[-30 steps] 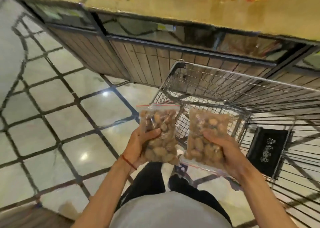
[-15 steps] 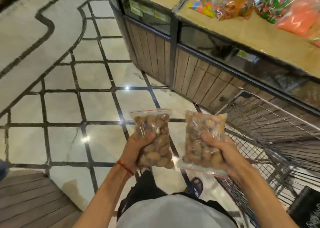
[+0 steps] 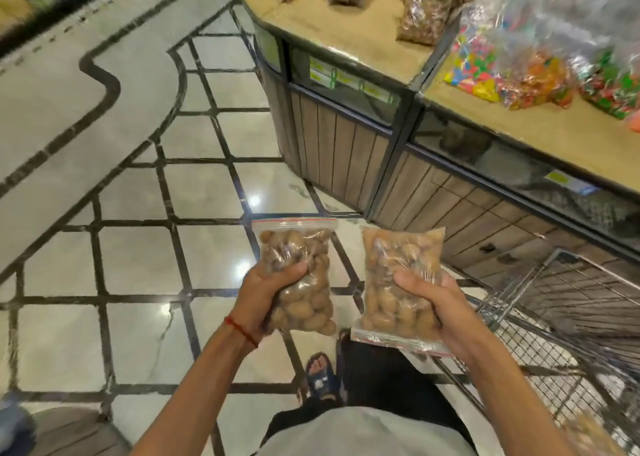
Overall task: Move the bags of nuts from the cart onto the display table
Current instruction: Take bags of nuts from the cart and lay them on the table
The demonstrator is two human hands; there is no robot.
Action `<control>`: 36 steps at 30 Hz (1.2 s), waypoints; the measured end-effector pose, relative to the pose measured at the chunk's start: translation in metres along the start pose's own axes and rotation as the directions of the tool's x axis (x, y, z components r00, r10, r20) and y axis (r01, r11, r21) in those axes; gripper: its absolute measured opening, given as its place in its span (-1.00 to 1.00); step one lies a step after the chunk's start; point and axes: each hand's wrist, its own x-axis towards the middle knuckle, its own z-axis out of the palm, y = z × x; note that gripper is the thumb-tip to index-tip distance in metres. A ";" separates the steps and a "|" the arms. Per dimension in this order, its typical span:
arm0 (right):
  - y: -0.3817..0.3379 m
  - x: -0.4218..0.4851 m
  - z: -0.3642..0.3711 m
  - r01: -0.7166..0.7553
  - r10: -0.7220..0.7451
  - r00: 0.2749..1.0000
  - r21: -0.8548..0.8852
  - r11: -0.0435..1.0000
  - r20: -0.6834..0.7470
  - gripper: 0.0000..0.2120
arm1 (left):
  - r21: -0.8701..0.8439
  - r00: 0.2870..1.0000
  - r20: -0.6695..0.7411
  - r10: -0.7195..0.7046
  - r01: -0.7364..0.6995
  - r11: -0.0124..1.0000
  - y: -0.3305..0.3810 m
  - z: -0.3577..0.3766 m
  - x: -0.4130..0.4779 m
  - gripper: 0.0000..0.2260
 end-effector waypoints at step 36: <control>-0.303 0.406 0.078 0.165 -0.112 0.889 0.083 0.983 -0.444 -0.33 | 0.184 0.928 0.344 -0.142 0.082 0.979 0.376 0.094 0.508 -0.72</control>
